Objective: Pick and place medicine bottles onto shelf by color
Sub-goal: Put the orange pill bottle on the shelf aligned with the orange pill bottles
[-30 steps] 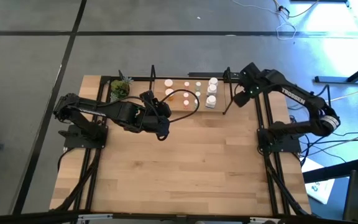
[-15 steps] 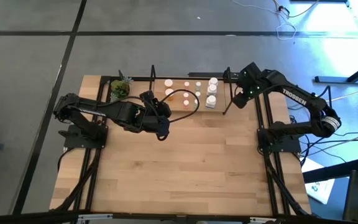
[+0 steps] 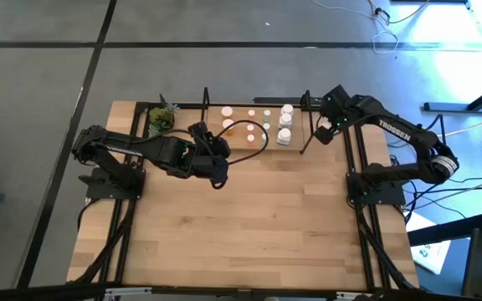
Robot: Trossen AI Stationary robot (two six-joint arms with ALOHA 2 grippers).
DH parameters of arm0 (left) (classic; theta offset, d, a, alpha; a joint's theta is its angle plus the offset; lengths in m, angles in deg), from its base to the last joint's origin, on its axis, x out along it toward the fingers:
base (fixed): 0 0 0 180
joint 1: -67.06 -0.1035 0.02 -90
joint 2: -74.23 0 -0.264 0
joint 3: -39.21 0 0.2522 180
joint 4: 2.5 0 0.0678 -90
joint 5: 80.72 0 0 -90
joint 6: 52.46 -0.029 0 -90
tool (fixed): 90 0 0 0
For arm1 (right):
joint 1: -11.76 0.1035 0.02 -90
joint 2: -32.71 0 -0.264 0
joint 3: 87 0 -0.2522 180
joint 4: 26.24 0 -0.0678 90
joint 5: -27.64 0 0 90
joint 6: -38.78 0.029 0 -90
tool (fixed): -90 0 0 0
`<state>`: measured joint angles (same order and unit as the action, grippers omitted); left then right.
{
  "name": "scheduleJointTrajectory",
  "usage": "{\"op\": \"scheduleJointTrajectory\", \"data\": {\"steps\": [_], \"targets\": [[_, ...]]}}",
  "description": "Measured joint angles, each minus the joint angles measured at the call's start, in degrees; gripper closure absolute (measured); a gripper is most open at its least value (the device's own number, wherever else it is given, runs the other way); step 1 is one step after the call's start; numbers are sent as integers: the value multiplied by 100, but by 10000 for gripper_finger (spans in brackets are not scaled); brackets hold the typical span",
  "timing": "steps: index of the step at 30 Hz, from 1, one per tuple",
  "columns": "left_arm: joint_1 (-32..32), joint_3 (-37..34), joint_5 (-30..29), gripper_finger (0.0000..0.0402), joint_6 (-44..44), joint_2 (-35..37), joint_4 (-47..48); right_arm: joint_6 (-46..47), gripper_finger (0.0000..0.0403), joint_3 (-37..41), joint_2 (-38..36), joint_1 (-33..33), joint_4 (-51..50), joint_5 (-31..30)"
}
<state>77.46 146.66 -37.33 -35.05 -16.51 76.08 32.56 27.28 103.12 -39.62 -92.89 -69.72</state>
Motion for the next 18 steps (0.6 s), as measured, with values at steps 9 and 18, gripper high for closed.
{"op": "scheduleJointTrajectory", "data": {"steps": [9,18], "targets": [[1,1,1,199,0,0,0,-177,37,65,770,-129,338,139],[1,2,0,199,-1,0,-1,-351,37,67,1257,-129,632,-172]]}}
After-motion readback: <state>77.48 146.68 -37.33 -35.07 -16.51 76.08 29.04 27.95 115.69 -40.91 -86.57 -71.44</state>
